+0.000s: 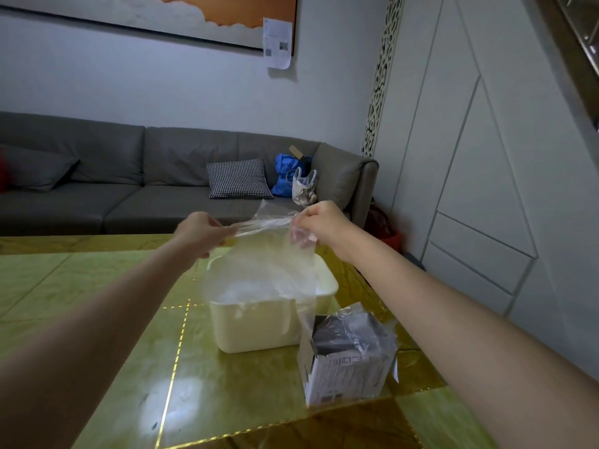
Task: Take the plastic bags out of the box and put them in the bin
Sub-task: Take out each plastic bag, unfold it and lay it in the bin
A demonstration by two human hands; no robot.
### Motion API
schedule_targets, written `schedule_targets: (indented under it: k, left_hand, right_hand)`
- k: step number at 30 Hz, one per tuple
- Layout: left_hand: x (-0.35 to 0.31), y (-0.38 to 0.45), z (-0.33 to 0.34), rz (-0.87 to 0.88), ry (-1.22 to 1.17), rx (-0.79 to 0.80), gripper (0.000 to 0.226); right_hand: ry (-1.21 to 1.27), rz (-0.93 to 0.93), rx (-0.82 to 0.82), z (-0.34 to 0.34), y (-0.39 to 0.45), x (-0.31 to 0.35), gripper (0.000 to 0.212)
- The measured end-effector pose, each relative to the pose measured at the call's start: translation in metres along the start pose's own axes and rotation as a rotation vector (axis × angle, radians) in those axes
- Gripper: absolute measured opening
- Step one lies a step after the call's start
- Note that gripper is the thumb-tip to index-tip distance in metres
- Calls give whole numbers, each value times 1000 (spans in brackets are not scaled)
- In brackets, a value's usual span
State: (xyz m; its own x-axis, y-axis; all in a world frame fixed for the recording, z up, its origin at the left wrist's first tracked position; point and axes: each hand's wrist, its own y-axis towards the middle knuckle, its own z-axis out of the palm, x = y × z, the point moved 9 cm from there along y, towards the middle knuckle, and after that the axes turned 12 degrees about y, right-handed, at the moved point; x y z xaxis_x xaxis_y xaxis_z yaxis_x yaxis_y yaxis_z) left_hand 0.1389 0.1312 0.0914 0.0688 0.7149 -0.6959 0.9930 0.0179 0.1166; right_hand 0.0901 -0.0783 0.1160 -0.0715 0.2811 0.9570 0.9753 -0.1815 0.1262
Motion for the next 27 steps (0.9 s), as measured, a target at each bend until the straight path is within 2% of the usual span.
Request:
schedule_targets:
  k: [2,4,5,7,8,10,13,15,17,18,19,21,23,24,25,27]
  left_hand:
    - [15,8,-25,-71,166,-179,21]
    - [14,7,-49,-116,248,-378,31]
    - [4,7,-53,-62,259,-436,34]
    - [-30,5,-40,187,273,-436,34]
    - [-46,2,-24,321,295,-382,36]
    - [-54,2,24,477,493,-152,51]
    - [-15,11,91,446,842,246,76]
    - [8,15,116,383,879,378,80]
    - [13,16,135,382,911,455,72]
    - [11,15,140,395,919,478,68]
    - [9,16,147,412,910,483,67]
    - [12,22,159,421,917,517,66]
    - [21,32,170,381,836,558,61]
    - [27,37,177,325,750,586,59]
    - [31,39,182,282,654,617,55]
    - [32,40,180,250,558,574,48]
  right_hand:
    - [59,36,-94,-3,10,-7,16]
    - [243,119,-164,0,18,-20,22]
    - [367,157,-185,3,23,-30,26]
    - [524,222,-204,14,29,-49,29]
    - [546,257,-203,20,30,-59,30]
    - [582,318,-189,34,34,-82,33]
    - [519,353,-188,37,39,-108,37]
    - [409,366,-181,31,43,-122,34]
    - [228,392,-151,23,45,-129,35]
    - [57,378,-116,19,44,-124,26]
    - [-170,331,-71,14,44,-115,6]
    - [-633,98,-52,4,54,-88,25]
    - [-748,-206,-39,10,52,-53,8]
    - [-768,-328,-8,17,51,-42,14]
    - [-806,-406,76,30,47,-37,23]
    - [-863,-343,324,55,46,-60,24]
